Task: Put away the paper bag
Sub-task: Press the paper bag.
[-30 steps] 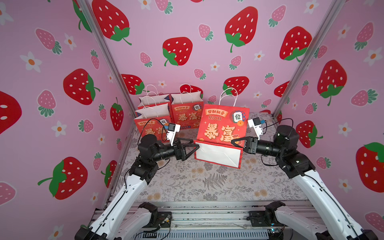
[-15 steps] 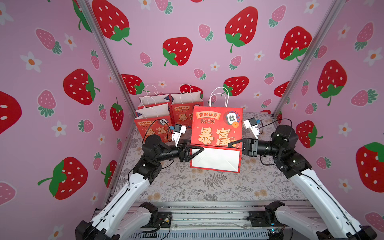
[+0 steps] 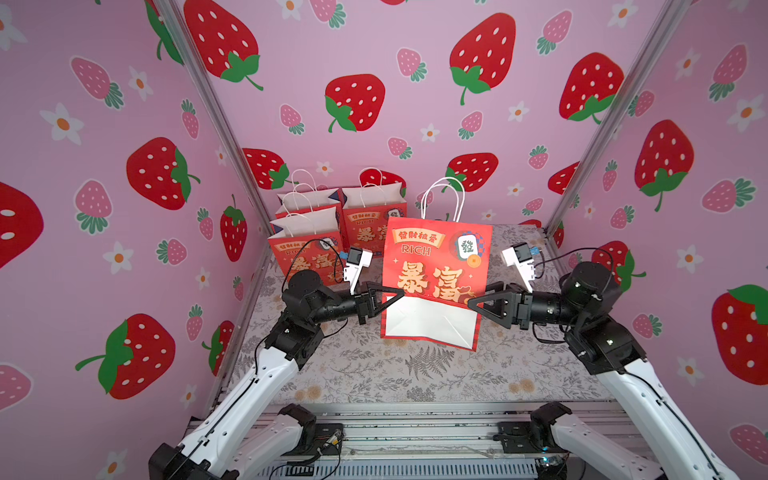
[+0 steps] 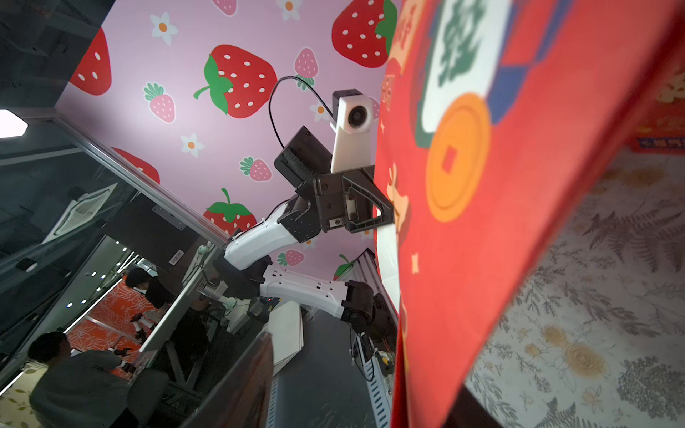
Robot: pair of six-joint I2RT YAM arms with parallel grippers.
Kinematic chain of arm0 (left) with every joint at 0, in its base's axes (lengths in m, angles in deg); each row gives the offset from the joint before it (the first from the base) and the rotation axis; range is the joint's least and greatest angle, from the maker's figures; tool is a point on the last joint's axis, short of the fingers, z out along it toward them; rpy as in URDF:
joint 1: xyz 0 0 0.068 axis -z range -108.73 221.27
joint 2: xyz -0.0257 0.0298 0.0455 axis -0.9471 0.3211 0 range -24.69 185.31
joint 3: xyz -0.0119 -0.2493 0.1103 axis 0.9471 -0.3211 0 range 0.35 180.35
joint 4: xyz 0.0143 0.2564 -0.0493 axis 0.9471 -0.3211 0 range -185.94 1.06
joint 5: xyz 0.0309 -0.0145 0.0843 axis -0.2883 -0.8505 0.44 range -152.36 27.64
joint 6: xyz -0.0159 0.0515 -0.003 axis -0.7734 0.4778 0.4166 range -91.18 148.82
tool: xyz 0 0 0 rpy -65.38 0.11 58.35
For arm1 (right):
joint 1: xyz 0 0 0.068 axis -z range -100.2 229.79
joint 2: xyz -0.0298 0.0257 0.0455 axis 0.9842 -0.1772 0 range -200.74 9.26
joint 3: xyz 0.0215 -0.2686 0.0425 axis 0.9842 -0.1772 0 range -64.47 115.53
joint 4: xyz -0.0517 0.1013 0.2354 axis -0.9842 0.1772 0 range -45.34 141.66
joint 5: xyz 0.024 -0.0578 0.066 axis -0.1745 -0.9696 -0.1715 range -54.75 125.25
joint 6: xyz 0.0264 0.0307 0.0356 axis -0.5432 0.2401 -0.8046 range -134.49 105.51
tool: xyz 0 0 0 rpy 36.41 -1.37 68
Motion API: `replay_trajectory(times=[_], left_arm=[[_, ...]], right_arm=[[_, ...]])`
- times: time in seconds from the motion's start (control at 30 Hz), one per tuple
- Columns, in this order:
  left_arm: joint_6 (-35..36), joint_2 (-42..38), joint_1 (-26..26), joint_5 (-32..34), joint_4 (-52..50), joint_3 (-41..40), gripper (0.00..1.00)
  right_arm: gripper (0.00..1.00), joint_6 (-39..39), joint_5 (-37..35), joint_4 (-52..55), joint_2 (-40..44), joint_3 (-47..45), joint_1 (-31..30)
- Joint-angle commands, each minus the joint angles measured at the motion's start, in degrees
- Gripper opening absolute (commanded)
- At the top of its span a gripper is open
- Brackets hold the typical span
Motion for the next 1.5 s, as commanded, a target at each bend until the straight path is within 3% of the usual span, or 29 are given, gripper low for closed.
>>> replay_trajectory(times=[0.0, 0.07, 0.2, 0.3, 0.43, 0.6, 0.93, 1.0, 1.13, 1.27, 1.47], left_arm=[[0.77, 0.11, 0.24, 0.98, 0.03, 2.05, 0.00], [0.67, 0.13, 0.38, 1.22, 0.11, 2.14, 0.00], [0.66, -0.11, 0.68, 1.72, 0.08, 2.30, 0.00], [0.67, -0.22, 0.77, 1.77, -0.08, 2.47, 0.00], [0.58, -0.32, 0.95, 1.78, -0.02, 2.61, 0.24], [0.58, -0.25, 1.15, 1.68, 0.01, 2.80, 0.37], [0.67, 0.21, 1.39, 1.60, 0.26, 2.83, 0.37], [0.70, 0.18, 1.48, 1.41, 0.06, 2.88, 0.35], [3.83, -0.93, 1.48, 3.39, -4.65, 3.71, 0.44], [7.70, -3.23, 1.48, 8.78, -10.13, 4.18, 0.46], [12.92, -3.76, 1.43, 11.55, -18.33, 5.49, 0.48]], right_arm=[[0.65, 2.01, -1.16, 0.30, -0.02, 0.64, -1.63], [0.65, 4.13, -3.75, 2.90, -0.49, 0.81, -2.94], [0.55, 8.20, -9.58, 7.88, -1.99, 1.53, -5.41], [0.35, 10.81, -14.32, 11.11, -2.45, 2.63, -6.90], [0.17, 11.97, -17.53, 12.10, -1.45, 2.64, -7.50], [0.03, 12.86, -19.85, 13.28, -0.45, 2.12, -7.51], [0.00, 14.07, -17.70, 15.59, -1.23, 2.95, -7.51], [0.00, 16.46, -18.02, 20.21, -1.57, 4.66, -7.51], [0.00, 23.65, -23.55, 34.22, -3.12, 9.11, -6.04], [0.00, 28.24, -27.65, 49.47, -9.23, 14.96, 0.72], [0.00, 31.85, -27.37, 58.60, -11.90, 18.45, 12.58]])
